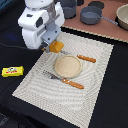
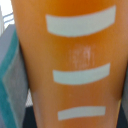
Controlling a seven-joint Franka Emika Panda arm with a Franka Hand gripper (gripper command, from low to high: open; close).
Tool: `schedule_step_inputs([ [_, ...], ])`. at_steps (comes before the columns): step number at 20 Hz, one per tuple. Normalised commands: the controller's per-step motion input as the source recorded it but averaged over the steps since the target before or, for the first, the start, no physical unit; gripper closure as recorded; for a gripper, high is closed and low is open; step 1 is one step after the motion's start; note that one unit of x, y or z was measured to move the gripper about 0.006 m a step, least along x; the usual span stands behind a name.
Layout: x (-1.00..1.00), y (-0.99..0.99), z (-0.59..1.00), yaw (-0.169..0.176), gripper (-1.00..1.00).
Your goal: Place the bread, butter, and milk from the table onto the serving area.
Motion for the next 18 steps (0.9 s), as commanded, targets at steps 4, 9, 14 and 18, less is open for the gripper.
schedule_step_inputs([
  [4, 0.92, -0.11, 0.14, -0.055, 1.00],
  [9, 1.00, -0.04, 0.38, -0.001, 1.00],
  [14, 1.00, -0.05, 0.44, 0.000, 1.00],
  [18, 0.94, -0.14, 0.28, 0.000, 1.00],
])
